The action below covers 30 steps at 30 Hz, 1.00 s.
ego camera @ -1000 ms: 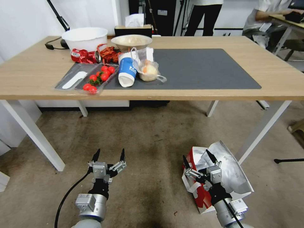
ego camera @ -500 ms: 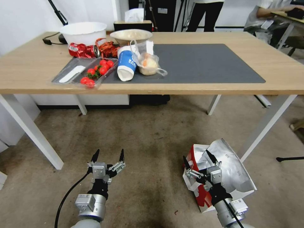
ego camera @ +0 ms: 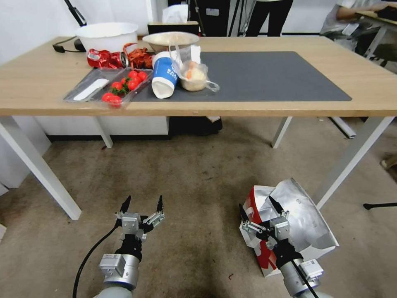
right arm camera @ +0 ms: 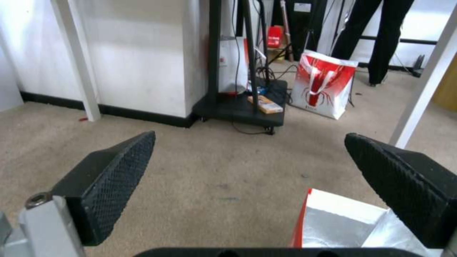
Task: Pick up the food delivery bag from the floor and place it on the table.
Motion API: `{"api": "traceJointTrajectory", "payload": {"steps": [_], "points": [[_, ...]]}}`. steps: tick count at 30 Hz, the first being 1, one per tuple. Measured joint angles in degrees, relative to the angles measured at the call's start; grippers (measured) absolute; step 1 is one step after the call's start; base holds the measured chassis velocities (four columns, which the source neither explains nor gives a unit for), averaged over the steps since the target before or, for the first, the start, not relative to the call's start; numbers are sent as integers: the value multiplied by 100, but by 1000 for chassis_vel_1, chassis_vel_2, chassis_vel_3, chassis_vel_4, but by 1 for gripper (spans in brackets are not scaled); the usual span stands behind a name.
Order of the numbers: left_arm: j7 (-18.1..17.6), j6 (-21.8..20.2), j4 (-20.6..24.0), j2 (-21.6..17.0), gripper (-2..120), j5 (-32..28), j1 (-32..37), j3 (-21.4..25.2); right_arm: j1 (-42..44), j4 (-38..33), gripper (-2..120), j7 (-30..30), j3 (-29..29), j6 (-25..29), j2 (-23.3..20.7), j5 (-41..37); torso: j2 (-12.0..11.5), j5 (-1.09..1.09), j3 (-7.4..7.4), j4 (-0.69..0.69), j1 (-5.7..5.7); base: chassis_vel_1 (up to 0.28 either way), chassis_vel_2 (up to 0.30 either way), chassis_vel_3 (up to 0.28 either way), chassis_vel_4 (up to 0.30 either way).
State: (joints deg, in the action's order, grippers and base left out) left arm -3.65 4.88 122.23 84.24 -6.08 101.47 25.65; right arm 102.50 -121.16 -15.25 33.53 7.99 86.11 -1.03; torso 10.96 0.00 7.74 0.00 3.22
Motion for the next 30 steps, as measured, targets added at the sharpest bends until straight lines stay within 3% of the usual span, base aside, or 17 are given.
{"api": "traceJointTrajectory", "payload": {"steps": [30], "points": [[24,66,-101,-18,100,27,-34,-17,48,22,100,3,51,48,37,19,-633,0,-527,0,-106,0,0,0,0]]}}
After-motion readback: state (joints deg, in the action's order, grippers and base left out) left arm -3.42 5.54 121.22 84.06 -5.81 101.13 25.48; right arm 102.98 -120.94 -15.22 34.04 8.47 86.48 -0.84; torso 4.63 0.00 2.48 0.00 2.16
